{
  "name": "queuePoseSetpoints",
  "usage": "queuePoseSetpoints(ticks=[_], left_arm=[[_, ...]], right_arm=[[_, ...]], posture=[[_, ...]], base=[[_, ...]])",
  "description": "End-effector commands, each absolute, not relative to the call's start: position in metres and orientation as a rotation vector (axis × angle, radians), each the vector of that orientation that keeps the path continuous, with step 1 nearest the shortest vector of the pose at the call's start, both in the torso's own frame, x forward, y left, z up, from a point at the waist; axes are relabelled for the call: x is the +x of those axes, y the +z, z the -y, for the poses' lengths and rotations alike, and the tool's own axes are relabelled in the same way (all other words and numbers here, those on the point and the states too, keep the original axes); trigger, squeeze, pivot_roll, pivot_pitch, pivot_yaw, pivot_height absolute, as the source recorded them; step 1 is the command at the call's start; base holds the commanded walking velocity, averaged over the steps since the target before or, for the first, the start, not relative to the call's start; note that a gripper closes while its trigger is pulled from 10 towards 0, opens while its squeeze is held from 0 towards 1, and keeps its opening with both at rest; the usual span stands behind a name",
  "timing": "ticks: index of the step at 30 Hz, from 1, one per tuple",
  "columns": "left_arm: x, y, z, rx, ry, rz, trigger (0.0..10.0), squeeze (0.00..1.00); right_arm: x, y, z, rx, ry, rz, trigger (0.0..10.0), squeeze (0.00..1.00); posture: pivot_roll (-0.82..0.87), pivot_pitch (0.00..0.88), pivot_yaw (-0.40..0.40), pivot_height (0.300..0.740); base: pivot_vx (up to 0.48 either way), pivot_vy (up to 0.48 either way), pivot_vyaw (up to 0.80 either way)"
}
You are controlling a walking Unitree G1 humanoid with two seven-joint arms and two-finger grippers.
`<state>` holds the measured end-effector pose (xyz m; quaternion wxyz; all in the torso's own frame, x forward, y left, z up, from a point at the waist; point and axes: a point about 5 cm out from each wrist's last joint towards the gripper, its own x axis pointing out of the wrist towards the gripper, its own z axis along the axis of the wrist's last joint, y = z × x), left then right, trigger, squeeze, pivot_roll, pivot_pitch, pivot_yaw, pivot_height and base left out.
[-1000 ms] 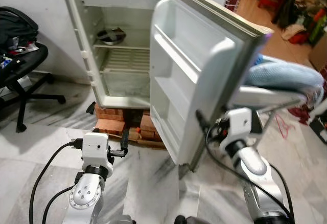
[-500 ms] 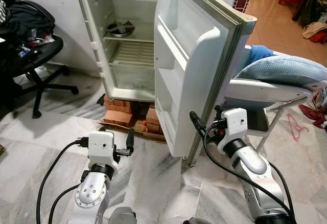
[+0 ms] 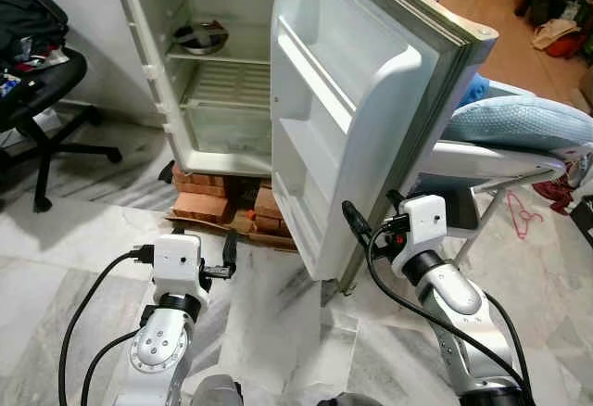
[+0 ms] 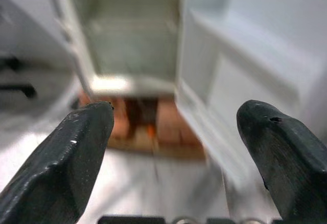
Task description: Restocking fridge
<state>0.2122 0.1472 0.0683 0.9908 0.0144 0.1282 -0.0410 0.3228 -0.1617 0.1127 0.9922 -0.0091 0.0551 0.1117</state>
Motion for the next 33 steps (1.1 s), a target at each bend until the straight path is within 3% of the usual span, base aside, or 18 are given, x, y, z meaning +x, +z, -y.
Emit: queuePoseSetpoints(ticks=[1,5,7,9,17,24,29,33], left_arm=[[0.205,0.057,-0.153,0.041,-0.05,-0.347,10.0,0.0],[0.204,0.057,-0.154,0.042,-0.054,-0.35,10.0,0.0],[0.203,0.056,-0.154,0.042,-0.057,-0.354,10.0,0.0],[0.203,0.056,-0.154,0.043,-0.061,-0.364,10.0,0.0],[0.205,0.056,-0.152,0.052,-0.081,-0.379,10.0,0.0],[0.209,0.057,-0.151,0.061,-0.083,-0.383,10.0,0.0],[0.209,0.058,-0.153,0.07,-0.069,-0.38,10.0,0.0],[0.209,0.059,-0.155,0.069,-0.054,-0.375,10.0,0.0]], right_arm=[[0.336,0.14,0.178,-0.03,0.092,-0.007,10.0,0.0],[0.308,0.123,0.185,-0.046,0.089,-0.051,10.0,0.0],[0.274,0.103,0.19,-0.055,0.106,-0.123,10.0,0.0],[0.261,0.092,0.191,-0.066,0.118,-0.16,10.0,0.0],[0.237,0.07,0.194,-0.084,0.113,-0.259,10.0,0.0],[0.302,0.098,0.211,-0.133,-0.046,-0.158,10.0,0.0],[0.354,0.155,0.205,-0.073,-0.097,0.023,10.0,0.0],[0.369,0.18,0.189,0.022,0.004,0.102,10.0,0.0]], posture=[[0.14,0.065,-0.04,0.74],[0.14,0.067,-0.045,0.74],[0.13,0.07,-0.044,0.74],[0.12,0.073,-0.041,0.74],[0.11,0.071,-0.026,0.74],[0.13,0.066,-0.024,0.74],[0.16,0.061,-0.033,0.74],[0.17,0.057,-0.039,0.74]], base=[[0.0,0.0,0.0],[0.0,0.0,0.0],[0.0,0.0,0.0],[0.0,0.0,0.0],[0.0,0.0,0.0],[0.0,0.0,0.0],[0.0,0.0,0.0],[0.0,0.0,0.0]])
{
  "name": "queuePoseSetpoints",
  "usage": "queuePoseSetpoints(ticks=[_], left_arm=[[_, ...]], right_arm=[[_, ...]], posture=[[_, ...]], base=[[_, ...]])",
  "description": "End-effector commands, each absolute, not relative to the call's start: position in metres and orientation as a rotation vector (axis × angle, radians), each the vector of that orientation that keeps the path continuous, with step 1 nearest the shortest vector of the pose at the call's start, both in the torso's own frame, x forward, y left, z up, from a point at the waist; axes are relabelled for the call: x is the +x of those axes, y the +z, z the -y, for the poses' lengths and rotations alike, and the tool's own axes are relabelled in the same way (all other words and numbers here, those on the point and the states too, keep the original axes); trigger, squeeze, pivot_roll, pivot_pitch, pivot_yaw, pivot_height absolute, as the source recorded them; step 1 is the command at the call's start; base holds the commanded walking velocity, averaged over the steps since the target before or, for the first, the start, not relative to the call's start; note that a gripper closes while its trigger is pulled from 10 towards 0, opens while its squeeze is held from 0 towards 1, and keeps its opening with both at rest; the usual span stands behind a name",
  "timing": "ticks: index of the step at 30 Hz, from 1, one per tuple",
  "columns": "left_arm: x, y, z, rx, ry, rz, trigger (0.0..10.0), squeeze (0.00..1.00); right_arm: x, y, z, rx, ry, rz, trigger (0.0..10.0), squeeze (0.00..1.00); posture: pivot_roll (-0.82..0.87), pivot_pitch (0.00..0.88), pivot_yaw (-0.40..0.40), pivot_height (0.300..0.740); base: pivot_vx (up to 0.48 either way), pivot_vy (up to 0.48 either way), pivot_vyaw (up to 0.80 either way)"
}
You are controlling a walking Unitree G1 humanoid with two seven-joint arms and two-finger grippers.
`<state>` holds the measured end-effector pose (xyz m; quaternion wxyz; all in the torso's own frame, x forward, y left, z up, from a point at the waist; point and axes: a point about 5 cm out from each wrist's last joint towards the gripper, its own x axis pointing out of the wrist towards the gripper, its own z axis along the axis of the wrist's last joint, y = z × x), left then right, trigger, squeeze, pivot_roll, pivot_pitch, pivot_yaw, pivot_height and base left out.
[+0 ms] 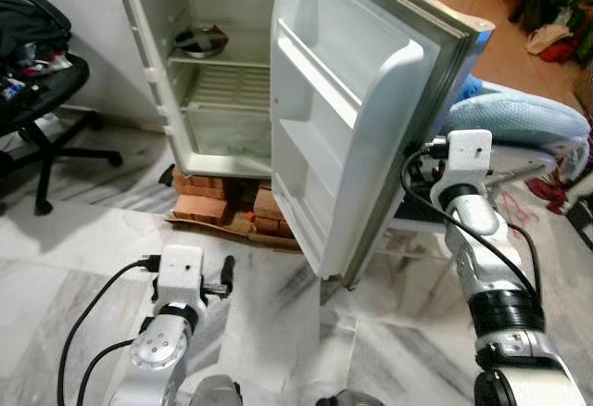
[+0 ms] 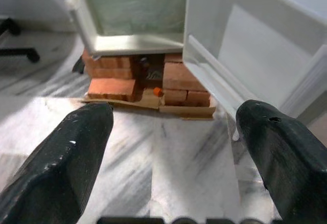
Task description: Restocking fridge
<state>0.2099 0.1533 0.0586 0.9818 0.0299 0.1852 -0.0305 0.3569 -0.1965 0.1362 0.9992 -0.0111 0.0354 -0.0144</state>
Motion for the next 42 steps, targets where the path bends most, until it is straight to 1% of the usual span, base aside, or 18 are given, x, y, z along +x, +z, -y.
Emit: queuePoseSetpoints(ticks=[1,2,3,6,9,15,19,20,22,24,27,28,30,32,35,36,38,42], left_arm=[[0.208,0.059,-0.155,0.068,-0.05,-0.375,10.0,0.0],[0.208,0.059,-0.156,0.066,-0.047,-0.375,10.0,0.0],[0.208,0.059,-0.156,0.066,-0.047,-0.375,10.0,0.0],[0.209,0.058,-0.155,0.07,-0.057,-0.382,10.0,0.0],[0.211,0.057,-0.153,0.076,-0.081,-0.385,10.0,0.0],[0.214,0.057,-0.153,0.08,-0.089,-0.382,10.0,0.0],[0.213,0.058,-0.153,0.081,-0.093,-0.382,10.0,0.0],[0.212,0.058,-0.153,0.081,-0.091,-0.381,10.0,0.0],[0.211,0.058,-0.153,0.08,-0.089,-0.378,10.0,0.0],[0.21,0.058,-0.153,0.08,-0.088,-0.378,10.0,0.0],[0.213,0.062,-0.156,0.081,-0.063,-0.332,10.0,0.0],[0.215,0.064,-0.156,0.078,-0.06,-0.317,10.0,0.0],[0.219,0.066,-0.154,0.077,-0.069,-0.299,10.0,0.0],[0.222,0.069,-0.155,0.092,-0.073,-0.28,10.0,0.0],[0.23,0.081,-0.155,0.134,-0.085,-0.174,10.0,0.0],[0.233,0.089,-0.153,0.18,-0.111,-0.107,10.0,0.0],[0.235,0.094,-0.151,0.214,-0.136,-0.07,10.0,0.0],[0.239,0.106,-0.15,0.2,-0.139,-0.026,10.0,0.0]], right_arm=[[0.37,0.184,0.183,0.066,0.064,0.114,10.0,0.0],[0.368,0.192,0.164,0.195,0.26,0.131,10.0,0.0],[0.368,0.192,0.164,0.195,0.26,0.131,10.0,0.0],[0.343,0.203,0.139,0.377,0.636,0.143,10.0,0.0],[0.319,0.209,0.13,0.495,0.859,0.123,10.0,0.0],[0.304,0.206,0.127,0.582,0.957,0.081,10.0,0.0],[0.298,0.187,0.13,0.535,0.932,0.007,10.0,0.0],[0.297,0.164,0.134,0.441,0.83,-0.069,10.0,0.0],[0.297,0.147,0.139,0.349,0.728,-0.108,10.0,0.0],[0.297,0.144,0.141,0.326,0.699,-0.116,10.0,0.0],[0.299,0.127,0.156,0.192,0.457,-0.103,10.0,0.0],[0.297,0.122,0.165,0.118,0.33,-0.075,10.0,0.0],[0.294,0.119,0.171,0.092,0.247,-0.055,10.0,0.0],[0.293,0.118,0.172,0.083,0.223,-0.052,10.0,0.0],[0.291,0.117,0.169,0.03,0.185,-0.025,10.0,0.0],[0.291,0.118,0.166,-0.005,0.189,-0.008,10.0,0.0],[0.29,0.119,0.165,-0.021,0.184,0.006,10.0,0.0],[0.289,0.121,0.163,-0.013,0.166,0.038,10.0,0.0]], posture=[[0.17,0.057,-0.04,0.74],[0.16,0.055,-0.038,0.74],[0.16,0.055,-0.038,0.74],[0.15,0.054,-0.029,0.74],[0.14,0.053,-0.019,0.74],[0.13,0.055,-0.011,0.74],[0.13,0.06,-0.01,0.74],[0.12,0.065,-0.011,0.74],[0.12,0.067,-0.014,0.74],[0.12,0.067,-0.014,0.74],[0.12,0.063,-0.023,0.74],[0.13,0.053,-0.026,0.74],[0.13,0.048,-0.029,0.74],[0.13,0.039,-0.03,0.74],[0.12,0.023,-0.025,0.74],[0.12,0.023,-0.019,0.74],[0.13,0.025,-0.015,0.74],[0.13,0.032,-0.005,0.74]], base=[[0.0,0.0,0.0],[0.0,0.0,0.0],[0.0,0.0,0.0],[0.0,0.0,0.0],[0.0,0.0,0.0],[0.0,0.0,0.0],[0.0,0.0,0.0],[0.0,0.0,0.0],[0.0,0.0,0.0],[0.0,0.0,0.0],[0.0,0.0,0.0],[0.0,0.0,0.0],[0.0,0.0,0.0],[0.0,0.0,0.0],[0.0,0.0,0.0],[0.0,0.0,0.0],[0.0,0.0,0.0],[0.0,0.0,0.0]])
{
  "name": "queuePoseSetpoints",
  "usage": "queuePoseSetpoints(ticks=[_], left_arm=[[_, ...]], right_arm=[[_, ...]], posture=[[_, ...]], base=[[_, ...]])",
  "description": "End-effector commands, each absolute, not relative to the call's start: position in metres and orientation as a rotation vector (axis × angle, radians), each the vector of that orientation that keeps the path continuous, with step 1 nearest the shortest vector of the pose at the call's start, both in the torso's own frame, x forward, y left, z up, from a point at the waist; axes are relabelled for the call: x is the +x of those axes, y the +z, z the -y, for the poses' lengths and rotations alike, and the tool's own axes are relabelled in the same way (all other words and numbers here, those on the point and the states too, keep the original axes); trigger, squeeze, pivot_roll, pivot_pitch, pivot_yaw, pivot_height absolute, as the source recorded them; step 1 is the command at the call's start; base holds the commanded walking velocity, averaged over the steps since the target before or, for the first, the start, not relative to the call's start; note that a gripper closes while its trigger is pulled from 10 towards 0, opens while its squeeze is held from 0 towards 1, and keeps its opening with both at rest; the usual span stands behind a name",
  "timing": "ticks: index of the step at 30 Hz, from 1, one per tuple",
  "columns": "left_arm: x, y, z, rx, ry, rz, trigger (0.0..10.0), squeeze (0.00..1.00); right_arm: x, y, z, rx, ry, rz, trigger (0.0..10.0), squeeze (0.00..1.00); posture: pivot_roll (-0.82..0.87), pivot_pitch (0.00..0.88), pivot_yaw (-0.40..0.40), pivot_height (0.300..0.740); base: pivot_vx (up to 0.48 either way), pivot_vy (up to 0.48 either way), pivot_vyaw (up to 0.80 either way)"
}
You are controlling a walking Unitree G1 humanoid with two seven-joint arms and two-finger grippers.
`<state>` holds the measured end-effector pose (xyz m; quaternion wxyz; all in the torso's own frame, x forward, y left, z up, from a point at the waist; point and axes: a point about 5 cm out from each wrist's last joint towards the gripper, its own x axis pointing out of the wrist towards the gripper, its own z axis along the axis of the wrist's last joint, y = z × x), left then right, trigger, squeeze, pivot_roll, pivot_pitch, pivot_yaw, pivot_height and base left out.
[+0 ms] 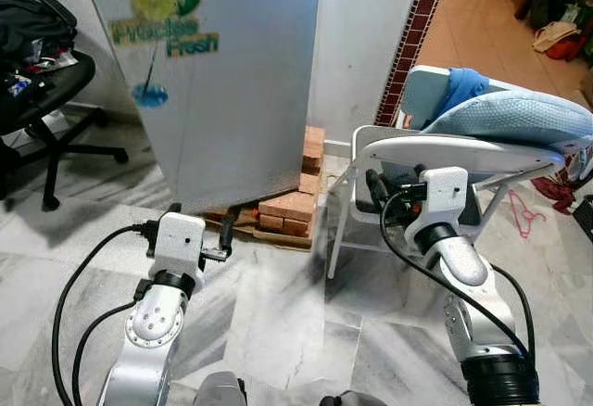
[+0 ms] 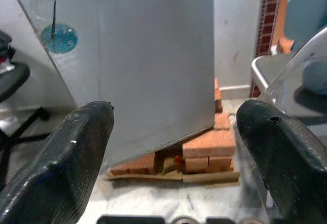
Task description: Restocking fridge
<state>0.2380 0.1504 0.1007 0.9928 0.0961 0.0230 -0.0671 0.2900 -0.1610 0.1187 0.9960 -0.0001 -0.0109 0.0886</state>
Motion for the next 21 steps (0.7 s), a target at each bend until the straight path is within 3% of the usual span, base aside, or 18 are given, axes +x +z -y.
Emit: queuePoseSetpoints(ticks=[1,21], left_arm=[[0.24,0.107,-0.152,0.208,-0.135,-0.019,10.0,0.0],[0.233,0.096,-0.157,0.225,-0.096,0.001,10.0,0.0]], right_arm=[[0.29,0.121,0.162,-0.016,0.165,0.044,10.0,0.0],[0.28,0.119,0.155,-0.036,0.212,0.064,10.0,0.0]], posture=[[0.13,0.039,-0.004,0.74],[0.11,0.018,-0.02,0.74]], base=[[0.0,0.0,0.0],[0.0,0.0,0.0]])
